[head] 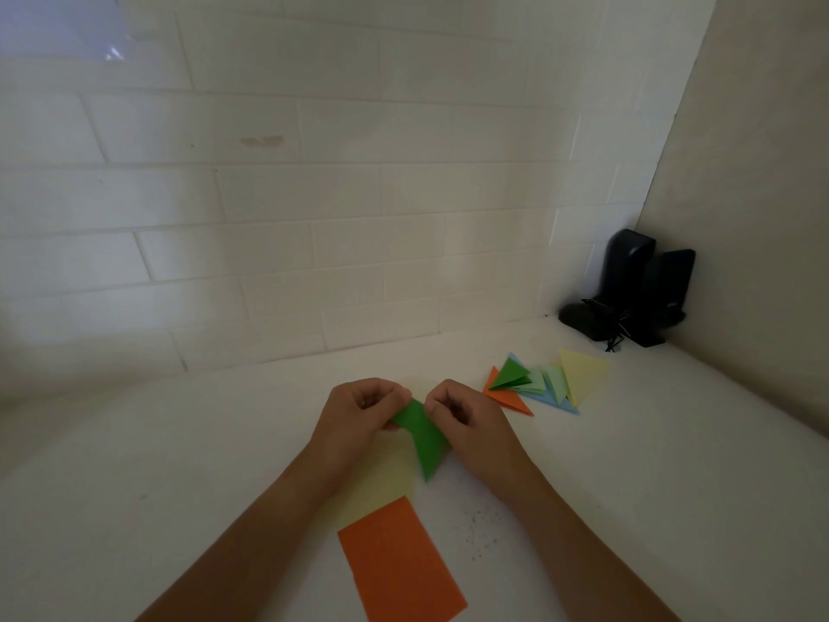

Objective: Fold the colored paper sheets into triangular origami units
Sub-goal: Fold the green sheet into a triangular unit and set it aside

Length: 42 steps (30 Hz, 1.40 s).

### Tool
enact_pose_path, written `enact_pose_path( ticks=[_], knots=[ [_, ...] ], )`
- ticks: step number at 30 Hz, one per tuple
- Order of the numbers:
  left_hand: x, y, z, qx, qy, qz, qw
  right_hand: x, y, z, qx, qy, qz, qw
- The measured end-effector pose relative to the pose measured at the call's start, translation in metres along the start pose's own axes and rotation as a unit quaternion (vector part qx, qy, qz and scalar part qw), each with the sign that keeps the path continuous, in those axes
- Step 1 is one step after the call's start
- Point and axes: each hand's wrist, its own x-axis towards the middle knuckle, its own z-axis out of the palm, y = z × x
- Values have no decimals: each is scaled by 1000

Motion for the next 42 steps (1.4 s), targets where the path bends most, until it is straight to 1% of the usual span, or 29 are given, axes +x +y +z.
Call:
enact_pose_path(
  ticks=[2,9,15,19,22,24,26,28,31,33,35,42],
  knots=[
    [1,-1,-1,-3,6,-4,1000,-1,-1,-1,-3,0,1,1000],
    [-3,-1,4,22,-37,-7,999,-1,-2,-1,-1,2,-4,1000],
    [2,-1,-2,-20,12,-3,1000,-1,-1,-2,21,33,13,999],
    [1,-3,-2,-17,14,12,1000,0,1,-1,19,41,16,999],
    [3,-6,-3,0,9,24,1000,1,1,-1,40,23,15,999],
    [3,-7,-3,9,-9,22,1000,1,2,-1,42,6,3,999],
    [3,-8,-2,9,-24,18,1000,1,3,-1,40,5,-4,999],
    [3,-8,-2,13,-9,23,1000,1,4,-2,46,18,-2,999],
    [5,-10,-5,60,53,54,995,1,5,-2,49,36,3,998],
    [6,-11,-5,84,60,75,992,2,5,-2,50,36,4,998],
    [6,-12,-4,91,54,73,992,2,6,-2,54,37,6,998],
    [3,-8,0,26,22,41,999,3,7,-3,69,37,-1,997]
  ],
)
